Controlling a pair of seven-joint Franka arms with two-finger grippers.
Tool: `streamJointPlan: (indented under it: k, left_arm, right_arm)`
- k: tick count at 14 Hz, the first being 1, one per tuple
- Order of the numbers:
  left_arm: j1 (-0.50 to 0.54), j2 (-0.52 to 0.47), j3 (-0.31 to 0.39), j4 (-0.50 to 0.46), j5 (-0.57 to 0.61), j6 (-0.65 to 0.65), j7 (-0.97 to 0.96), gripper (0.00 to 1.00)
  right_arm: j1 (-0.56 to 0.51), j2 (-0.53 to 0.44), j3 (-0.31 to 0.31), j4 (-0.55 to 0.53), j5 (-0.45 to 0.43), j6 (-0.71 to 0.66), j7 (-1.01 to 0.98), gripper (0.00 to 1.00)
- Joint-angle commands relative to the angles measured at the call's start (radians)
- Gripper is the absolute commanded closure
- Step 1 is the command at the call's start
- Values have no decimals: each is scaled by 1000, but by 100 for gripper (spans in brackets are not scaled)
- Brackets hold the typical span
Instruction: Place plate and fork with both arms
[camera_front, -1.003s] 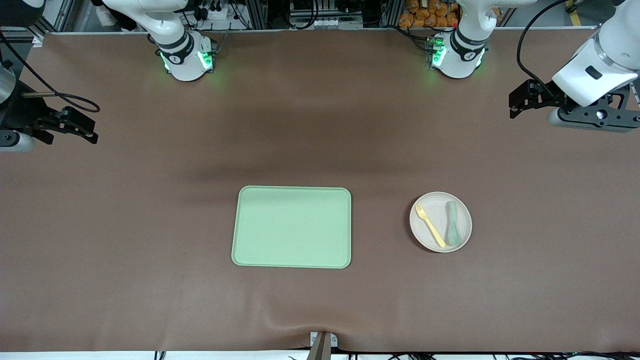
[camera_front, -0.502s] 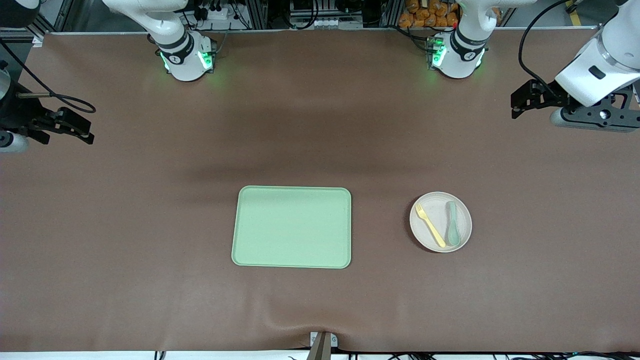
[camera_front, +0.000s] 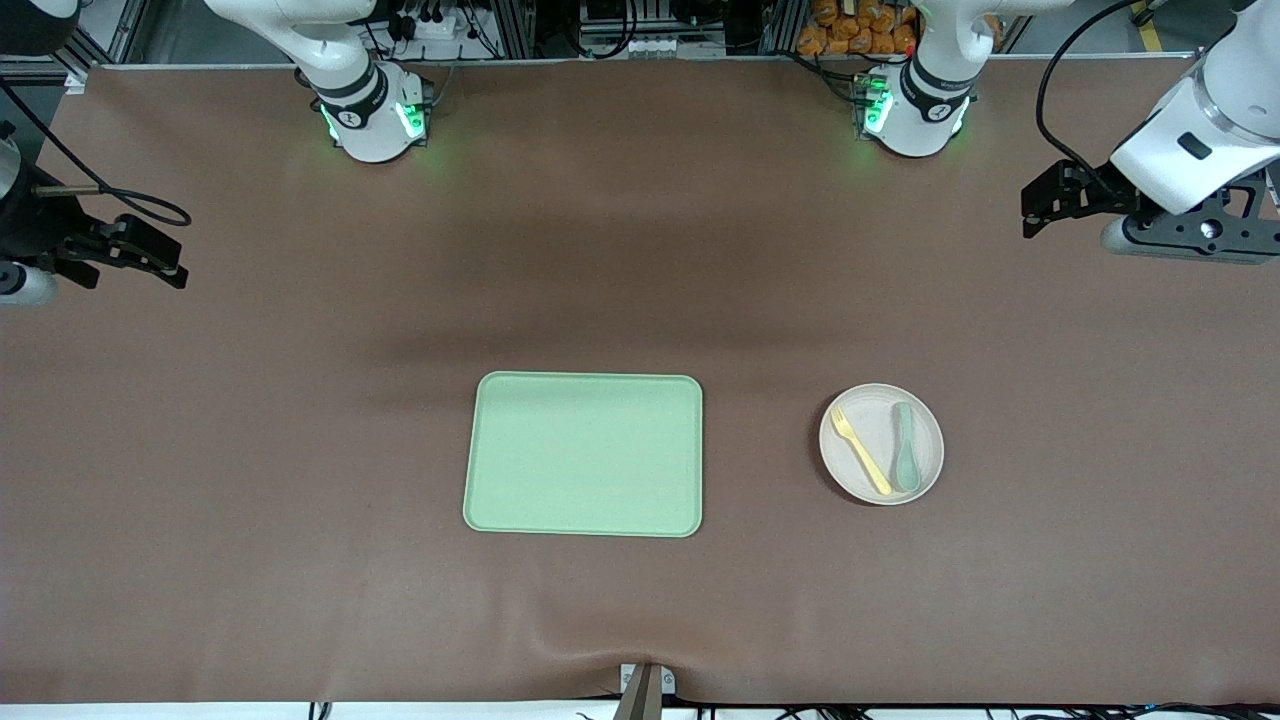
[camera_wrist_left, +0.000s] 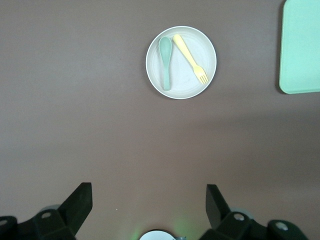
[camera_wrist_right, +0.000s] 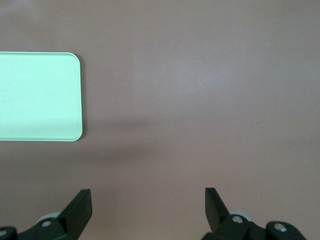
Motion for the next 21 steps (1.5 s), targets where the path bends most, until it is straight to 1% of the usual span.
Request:
streamJointPlan:
  k: [1,4,8,11,16,21]
  left_arm:
    - [7,37,1,18,-19,25,-41,0]
    - [27,83,3,11,-22,60,-41,0]
    - [30,178,3,13,-14,157,-41,0]
    - [33,260,4,11,-8,218,-39,0]
    - [73,424,4,11,0,358,-36,0]
    - [78,548,6,4,0,456,-35,0]
  right_arm:
    - [0,-18,-3,-17,-13,9,-10,0]
    - [0,-18,-3,-19,-13,9,-10,0]
    - [0,-18,-3,-19,-12,9,-10,0]
    - [0,-18,-3,-20,-13,9,-10,0]
    - [0,-18,-3,-20,-13,9,-10,0]
    - [0,-15,-3,-20,-13,9,-10,0]
